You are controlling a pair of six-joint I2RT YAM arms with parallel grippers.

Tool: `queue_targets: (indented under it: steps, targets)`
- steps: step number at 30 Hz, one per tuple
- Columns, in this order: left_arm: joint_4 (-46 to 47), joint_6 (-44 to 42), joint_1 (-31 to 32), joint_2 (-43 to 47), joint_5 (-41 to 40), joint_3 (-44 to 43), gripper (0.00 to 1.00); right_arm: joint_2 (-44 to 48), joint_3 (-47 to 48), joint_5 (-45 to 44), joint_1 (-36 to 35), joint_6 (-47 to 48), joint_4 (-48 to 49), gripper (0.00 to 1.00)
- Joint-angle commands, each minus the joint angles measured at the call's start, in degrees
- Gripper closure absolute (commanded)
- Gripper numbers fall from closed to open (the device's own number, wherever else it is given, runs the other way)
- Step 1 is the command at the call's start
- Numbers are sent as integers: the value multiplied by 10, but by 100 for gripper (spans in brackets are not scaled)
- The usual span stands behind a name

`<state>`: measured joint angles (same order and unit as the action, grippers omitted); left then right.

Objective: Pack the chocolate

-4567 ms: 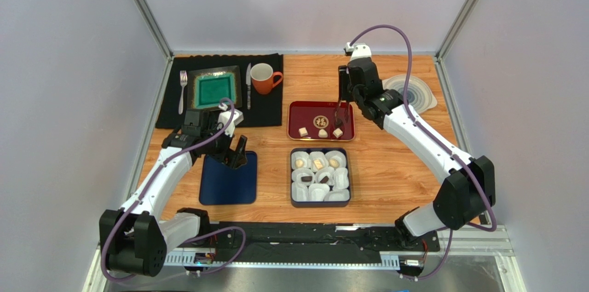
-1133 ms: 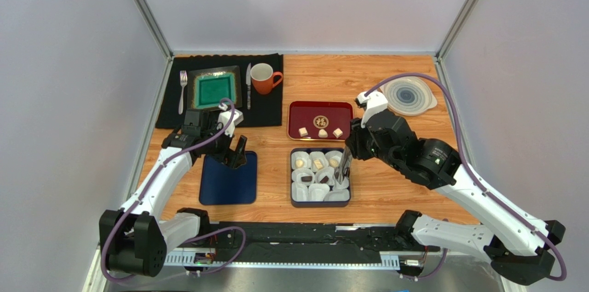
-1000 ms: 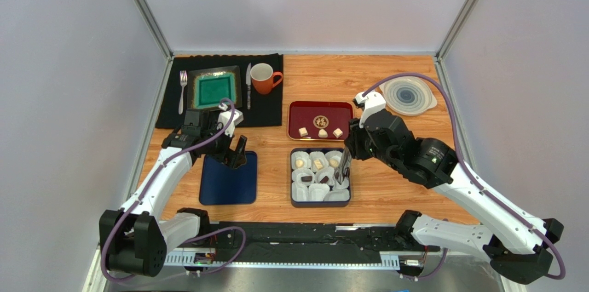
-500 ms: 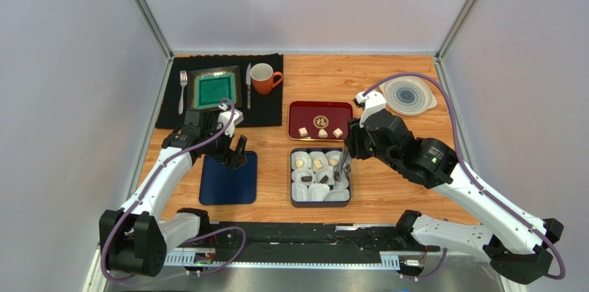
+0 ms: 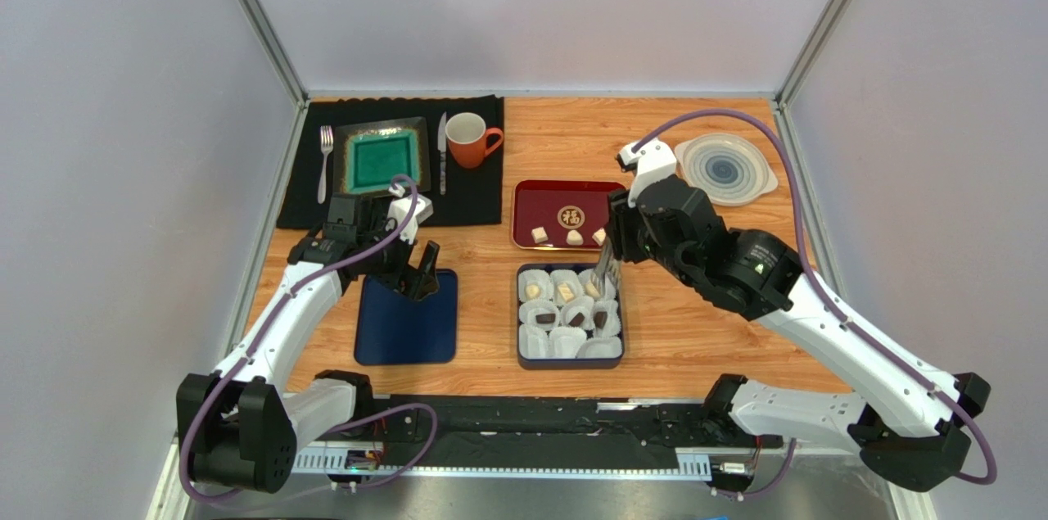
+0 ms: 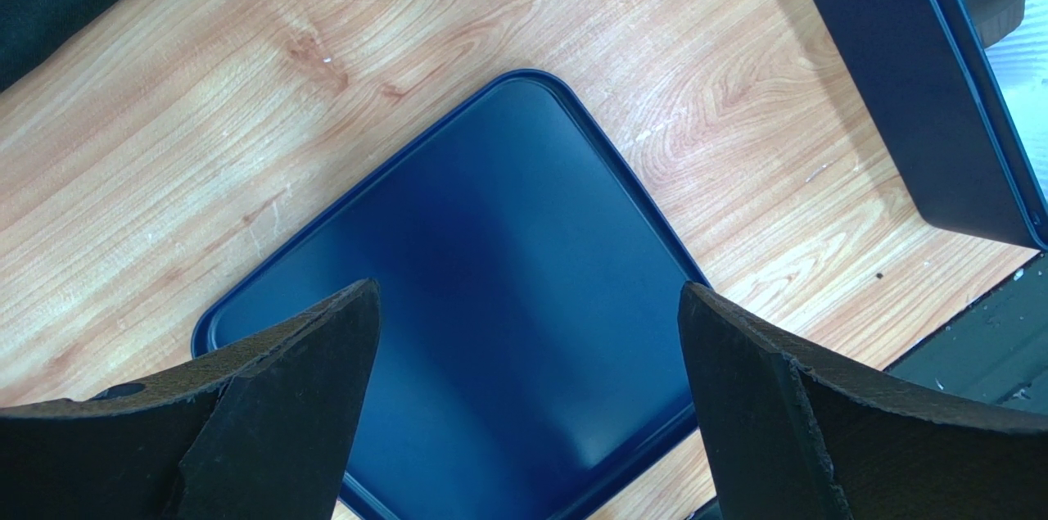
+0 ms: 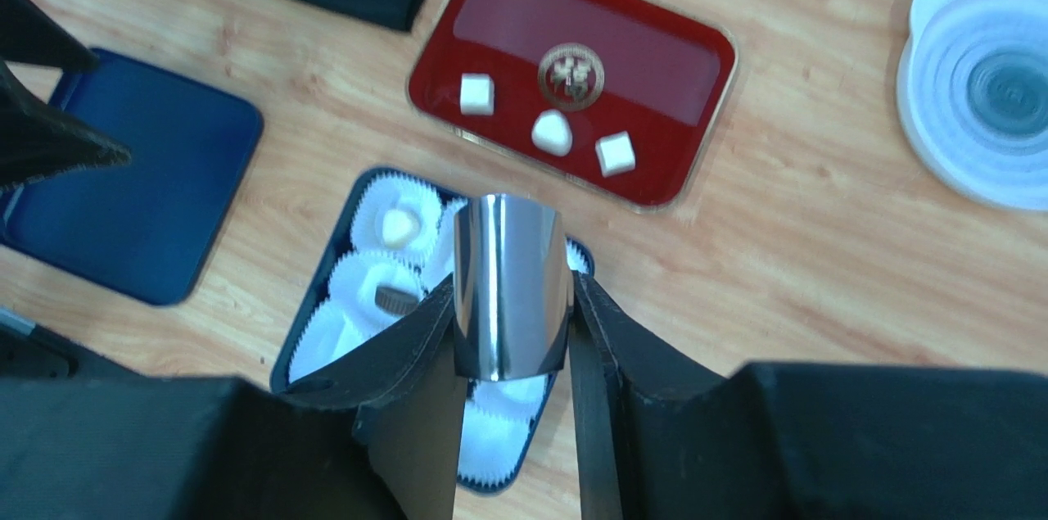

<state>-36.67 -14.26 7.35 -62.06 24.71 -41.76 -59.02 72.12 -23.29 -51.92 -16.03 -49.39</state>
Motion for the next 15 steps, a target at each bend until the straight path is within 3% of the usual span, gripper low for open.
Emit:
queue_targets:
  steps: [1, 15]
  targets:
    - [1, -6, -3, 9, 2, -17, 1, -49, 71, -22, 12, 53, 87, 65]
    - [1, -15, -3, 6, -4, -14, 1, -236, 147, 88, 100, 79, 236, 73]
